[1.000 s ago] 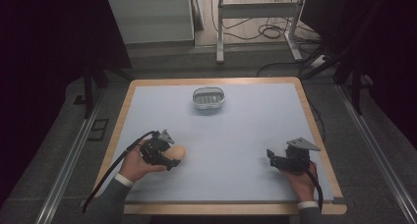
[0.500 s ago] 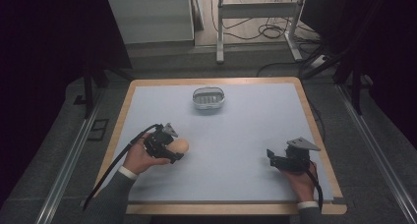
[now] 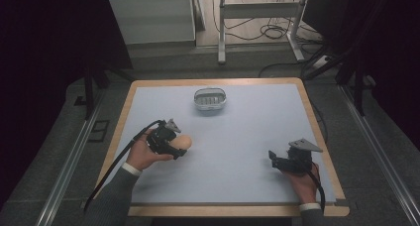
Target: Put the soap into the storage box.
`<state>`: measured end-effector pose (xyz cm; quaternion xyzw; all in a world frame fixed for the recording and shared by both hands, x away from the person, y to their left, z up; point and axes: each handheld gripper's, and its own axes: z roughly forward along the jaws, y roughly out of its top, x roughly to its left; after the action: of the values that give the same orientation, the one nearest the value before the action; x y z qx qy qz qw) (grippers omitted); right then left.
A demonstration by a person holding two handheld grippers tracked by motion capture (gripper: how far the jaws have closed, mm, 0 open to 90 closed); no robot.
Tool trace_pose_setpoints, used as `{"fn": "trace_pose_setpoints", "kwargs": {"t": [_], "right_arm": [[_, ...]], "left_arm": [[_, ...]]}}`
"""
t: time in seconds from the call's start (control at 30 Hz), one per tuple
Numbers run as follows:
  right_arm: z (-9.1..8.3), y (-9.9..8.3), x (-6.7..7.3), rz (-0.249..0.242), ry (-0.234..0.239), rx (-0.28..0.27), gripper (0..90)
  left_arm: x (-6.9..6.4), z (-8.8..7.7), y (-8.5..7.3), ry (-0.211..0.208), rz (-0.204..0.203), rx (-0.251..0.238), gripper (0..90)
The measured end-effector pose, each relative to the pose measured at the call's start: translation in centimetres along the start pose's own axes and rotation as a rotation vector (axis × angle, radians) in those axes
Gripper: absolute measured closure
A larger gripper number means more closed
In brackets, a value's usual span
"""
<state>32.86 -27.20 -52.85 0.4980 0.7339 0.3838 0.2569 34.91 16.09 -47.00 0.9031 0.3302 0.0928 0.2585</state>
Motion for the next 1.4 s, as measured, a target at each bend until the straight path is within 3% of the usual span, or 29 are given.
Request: {"fn": "trace_pose_setpoints", "kwargs": {"t": [1.4], "right_arm": [[0.0, 0.0, 0.0, 0.002, -0.002, 0.004, 9.7]], "left_arm": [[2.3, 0.1, 4.0, 0.014, -0.019, -0.04, 32.8]]}}
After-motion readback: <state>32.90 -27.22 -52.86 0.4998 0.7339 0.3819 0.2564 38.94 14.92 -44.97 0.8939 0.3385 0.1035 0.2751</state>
